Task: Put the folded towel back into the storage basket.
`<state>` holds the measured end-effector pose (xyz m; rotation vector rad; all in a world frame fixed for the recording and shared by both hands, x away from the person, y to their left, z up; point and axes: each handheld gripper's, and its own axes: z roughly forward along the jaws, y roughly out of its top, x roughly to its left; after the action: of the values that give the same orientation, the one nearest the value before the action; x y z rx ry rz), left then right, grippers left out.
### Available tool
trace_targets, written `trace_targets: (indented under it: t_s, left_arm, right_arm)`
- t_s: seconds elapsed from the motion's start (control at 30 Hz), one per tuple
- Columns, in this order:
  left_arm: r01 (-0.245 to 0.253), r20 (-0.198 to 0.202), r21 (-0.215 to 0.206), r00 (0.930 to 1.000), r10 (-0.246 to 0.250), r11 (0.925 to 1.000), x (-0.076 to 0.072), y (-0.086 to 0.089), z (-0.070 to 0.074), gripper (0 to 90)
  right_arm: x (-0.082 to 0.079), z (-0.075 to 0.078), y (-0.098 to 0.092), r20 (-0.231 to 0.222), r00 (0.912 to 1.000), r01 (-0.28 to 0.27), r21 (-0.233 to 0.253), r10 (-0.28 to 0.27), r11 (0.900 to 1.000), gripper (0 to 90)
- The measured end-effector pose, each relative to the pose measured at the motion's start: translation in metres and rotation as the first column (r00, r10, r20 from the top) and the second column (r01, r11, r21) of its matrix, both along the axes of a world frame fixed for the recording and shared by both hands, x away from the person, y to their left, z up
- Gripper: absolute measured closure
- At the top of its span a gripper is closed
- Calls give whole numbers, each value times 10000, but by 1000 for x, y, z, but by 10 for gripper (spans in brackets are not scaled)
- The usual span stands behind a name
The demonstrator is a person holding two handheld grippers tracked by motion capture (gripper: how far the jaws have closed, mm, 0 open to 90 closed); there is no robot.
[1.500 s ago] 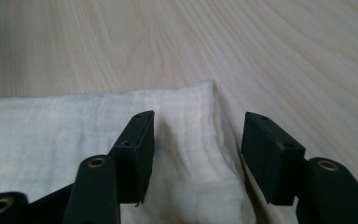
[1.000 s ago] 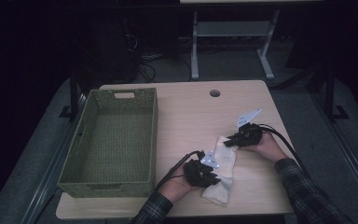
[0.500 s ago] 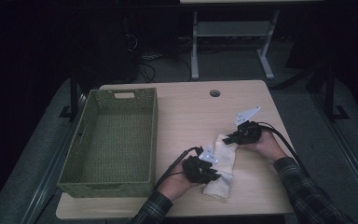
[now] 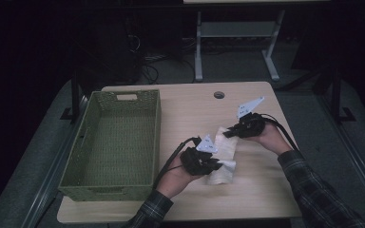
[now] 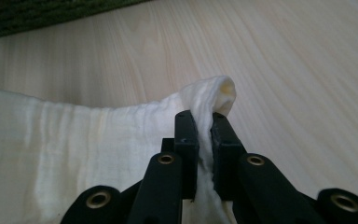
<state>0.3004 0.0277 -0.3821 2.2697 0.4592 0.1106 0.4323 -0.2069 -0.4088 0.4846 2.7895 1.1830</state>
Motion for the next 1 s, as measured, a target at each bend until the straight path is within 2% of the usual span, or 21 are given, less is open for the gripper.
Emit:
trace_targets:
  t_s: [0.27,0.47,0.67,0.9,1.0]
  left_arm:
    - [-409,311,40,9987,408,9992,2,12,27,817]
    - [-601,426,-33,9973,602,9982,6,27,44,817]
    - [-857,538,-193,9948,866,9961,12,46,61,817]
    - [-1130,580,-289,9917,1145,9932,15,70,76,818]
    - [-1258,652,-267,9897,1273,9917,17,86,82,818]
  right_arm:
    - [6,27,16,371,9988,-327,17,326,9995,838]
    - [12,43,28,426,9982,-436,224,426,9988,837]
    - [22,59,43,539,9975,-482,337,464,9983,837]
    - [34,80,70,823,9942,-714,216,694,9972,838]
    - [39,88,84,936,9923,-837,243,810,9962,838]
